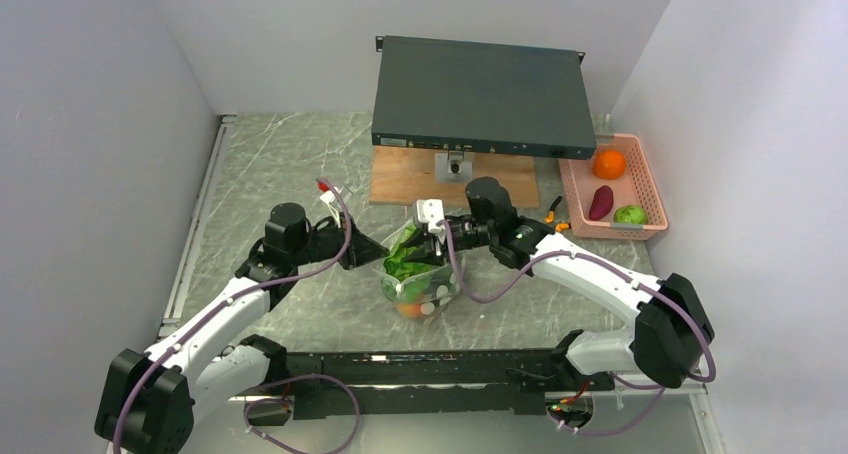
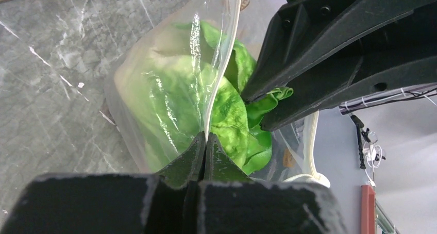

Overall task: Open the zip-top bag and remove the fake food
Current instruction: Pick up the fake vegetable from the zipper food storage bag.

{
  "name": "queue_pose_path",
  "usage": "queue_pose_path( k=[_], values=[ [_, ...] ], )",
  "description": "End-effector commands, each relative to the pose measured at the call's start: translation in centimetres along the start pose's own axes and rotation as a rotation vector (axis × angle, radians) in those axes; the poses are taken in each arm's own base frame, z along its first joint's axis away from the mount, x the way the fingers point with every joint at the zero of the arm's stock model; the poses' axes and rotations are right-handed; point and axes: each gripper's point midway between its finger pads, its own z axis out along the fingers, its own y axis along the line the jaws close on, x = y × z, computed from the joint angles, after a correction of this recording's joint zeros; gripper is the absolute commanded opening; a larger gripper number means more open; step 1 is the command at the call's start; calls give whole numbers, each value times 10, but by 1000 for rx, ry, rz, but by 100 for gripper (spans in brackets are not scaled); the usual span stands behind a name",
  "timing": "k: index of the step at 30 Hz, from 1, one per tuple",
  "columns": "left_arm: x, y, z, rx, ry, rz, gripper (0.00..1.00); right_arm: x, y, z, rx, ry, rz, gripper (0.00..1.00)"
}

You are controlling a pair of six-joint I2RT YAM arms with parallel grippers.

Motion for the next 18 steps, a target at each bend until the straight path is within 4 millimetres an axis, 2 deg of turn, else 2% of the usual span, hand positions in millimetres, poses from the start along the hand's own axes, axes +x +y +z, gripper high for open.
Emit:
queue_pose_path(
  k=[1,6,8,11,18],
  values=[
    [-7,-17,0,81,-12,41,0,-10,6,-6,-75,30,-153,38],
    [-3,-17,2,95,9,32,0,5,11,-7,-115,86,-209,57],
    [-2,-16,4,96,20,29,0,5,9,-8,-115,95,-244,63],
    [-1,-15,4,95,26,28,0,-1,10,-9,-148,97,-310,68],
    [-1,-14,5,89,26,27,0,-25,32,-21,-322,48,-502,74]
  ],
)
